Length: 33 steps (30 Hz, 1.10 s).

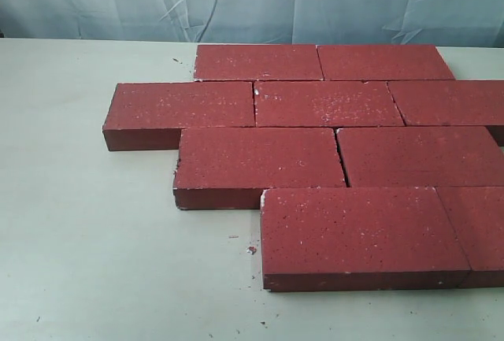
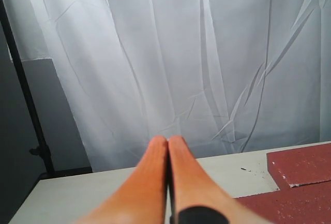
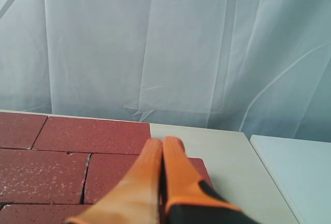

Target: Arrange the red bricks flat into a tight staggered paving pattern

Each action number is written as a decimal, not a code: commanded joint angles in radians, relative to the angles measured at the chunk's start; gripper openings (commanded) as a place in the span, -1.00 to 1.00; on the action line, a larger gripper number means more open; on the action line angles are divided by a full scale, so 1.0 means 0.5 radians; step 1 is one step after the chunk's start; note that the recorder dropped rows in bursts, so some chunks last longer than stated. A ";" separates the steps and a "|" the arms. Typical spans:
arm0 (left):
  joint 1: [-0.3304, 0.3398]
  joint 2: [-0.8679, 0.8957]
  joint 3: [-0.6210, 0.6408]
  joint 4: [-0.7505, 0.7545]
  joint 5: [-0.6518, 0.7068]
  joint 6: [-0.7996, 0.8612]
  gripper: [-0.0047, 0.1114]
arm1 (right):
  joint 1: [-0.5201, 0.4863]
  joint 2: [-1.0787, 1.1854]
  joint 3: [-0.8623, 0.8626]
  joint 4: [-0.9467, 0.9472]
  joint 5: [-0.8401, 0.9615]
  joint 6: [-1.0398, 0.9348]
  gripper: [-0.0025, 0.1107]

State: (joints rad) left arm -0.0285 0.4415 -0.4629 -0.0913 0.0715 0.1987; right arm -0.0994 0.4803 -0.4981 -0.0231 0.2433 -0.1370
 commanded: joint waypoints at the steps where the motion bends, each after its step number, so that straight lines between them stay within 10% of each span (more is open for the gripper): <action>1: -0.010 -0.014 0.018 -0.054 -0.014 -0.010 -0.92 | -0.012 -0.004 0.007 0.000 -0.016 0.001 -0.97; 7: -0.010 -0.188 0.095 0.403 -0.006 -0.379 -0.92 | -0.012 -0.004 0.007 0.000 -0.027 0.001 -0.97; 33: 0.073 -0.859 0.892 0.251 0.044 -0.397 -0.92 | -0.012 -0.004 0.007 0.000 -0.012 0.004 -0.97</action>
State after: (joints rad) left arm 0.0029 0.0312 -0.0381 0.0485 0.0973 0.0000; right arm -0.0994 0.4803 -0.4981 -0.0231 0.2433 -0.1344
